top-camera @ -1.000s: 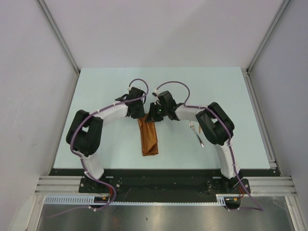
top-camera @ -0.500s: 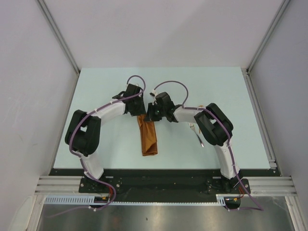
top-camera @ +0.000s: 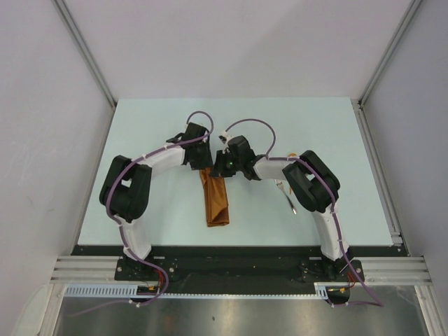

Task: Fold the napkin into a case and place the utensils inside
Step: Stuff the smaller-rectangle-folded napkin at the center of the board.

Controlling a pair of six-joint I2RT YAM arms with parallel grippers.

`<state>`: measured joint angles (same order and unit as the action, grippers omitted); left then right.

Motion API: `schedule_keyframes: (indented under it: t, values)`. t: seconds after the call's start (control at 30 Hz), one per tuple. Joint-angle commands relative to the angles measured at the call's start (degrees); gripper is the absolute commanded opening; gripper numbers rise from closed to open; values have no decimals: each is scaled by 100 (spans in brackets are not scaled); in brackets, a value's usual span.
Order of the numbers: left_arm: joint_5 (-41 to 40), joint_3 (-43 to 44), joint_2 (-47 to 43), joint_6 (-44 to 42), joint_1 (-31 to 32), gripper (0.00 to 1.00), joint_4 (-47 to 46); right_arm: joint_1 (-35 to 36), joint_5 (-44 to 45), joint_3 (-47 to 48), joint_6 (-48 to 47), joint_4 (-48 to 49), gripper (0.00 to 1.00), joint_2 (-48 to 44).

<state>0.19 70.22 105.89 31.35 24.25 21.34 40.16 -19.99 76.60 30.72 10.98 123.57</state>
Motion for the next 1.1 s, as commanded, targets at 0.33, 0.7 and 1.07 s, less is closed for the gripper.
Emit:
schedule_keyframes:
  t: [0.33, 0.7, 1.07]
  values:
    - [-1, 300, 266, -235, -8, 17, 54, -88, -49, -171, -22, 282, 12, -158]
    - [52, 739, 108, -77, -8, 0, 765, 132, 636, -277, -558, -105, 19, -605]
    - [412, 950, 204, 538, -87, 0, 1302, 422, 1304, -690, -681, 474, 33, -904]
